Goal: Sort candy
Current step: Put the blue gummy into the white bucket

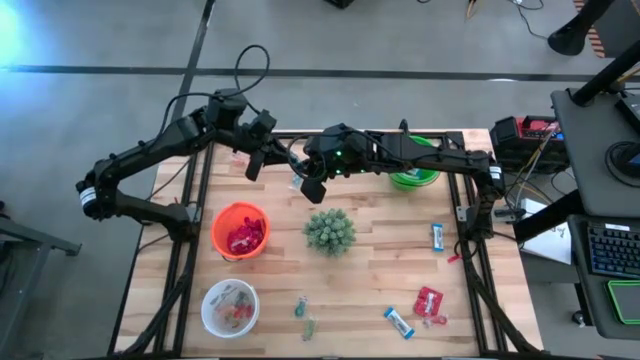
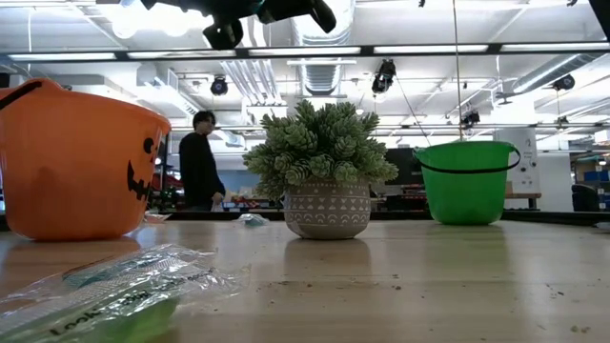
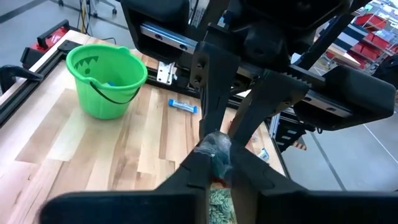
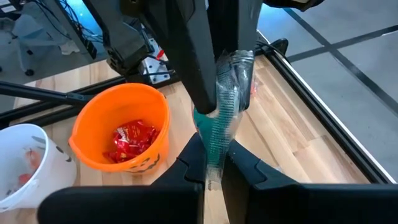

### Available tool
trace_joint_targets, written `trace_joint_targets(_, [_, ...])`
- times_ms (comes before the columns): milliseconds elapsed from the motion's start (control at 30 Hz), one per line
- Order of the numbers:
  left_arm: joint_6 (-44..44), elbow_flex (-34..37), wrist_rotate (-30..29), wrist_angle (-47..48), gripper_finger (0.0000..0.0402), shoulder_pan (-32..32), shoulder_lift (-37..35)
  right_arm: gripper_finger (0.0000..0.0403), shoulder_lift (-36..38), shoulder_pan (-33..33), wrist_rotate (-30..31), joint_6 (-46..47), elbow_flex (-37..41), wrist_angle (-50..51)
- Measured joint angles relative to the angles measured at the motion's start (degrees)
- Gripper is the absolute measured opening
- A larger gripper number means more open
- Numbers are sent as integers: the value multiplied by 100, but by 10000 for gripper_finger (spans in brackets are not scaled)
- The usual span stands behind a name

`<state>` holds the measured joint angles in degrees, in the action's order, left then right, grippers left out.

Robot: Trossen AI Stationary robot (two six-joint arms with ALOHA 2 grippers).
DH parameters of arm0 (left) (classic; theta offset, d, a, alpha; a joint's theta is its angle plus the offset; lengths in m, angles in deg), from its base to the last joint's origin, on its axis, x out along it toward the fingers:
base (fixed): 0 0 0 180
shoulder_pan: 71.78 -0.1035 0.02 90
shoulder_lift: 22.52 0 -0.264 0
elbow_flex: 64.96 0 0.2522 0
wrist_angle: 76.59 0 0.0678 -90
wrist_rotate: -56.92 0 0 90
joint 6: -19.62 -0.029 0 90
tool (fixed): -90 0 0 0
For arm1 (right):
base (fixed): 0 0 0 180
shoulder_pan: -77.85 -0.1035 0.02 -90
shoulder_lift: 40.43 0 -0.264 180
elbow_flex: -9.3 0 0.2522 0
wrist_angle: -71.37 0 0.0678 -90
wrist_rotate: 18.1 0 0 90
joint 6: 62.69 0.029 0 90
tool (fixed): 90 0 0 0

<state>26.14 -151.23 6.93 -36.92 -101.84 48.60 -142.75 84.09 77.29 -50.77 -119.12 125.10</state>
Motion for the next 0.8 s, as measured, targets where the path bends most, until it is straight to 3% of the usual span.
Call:
trace_joint_targets(233, [-2,0,14,-4,7,0,0,39,0,0,7,-5,0,0])
trace_joint_targets(600, [-4,0,40,-5,2,2,0,140,0,2,20,-2,2,1])
trace_joint_targets(800, [-152,0,37,245,1,2,-15,172,9,-2,16,2,-85,109])
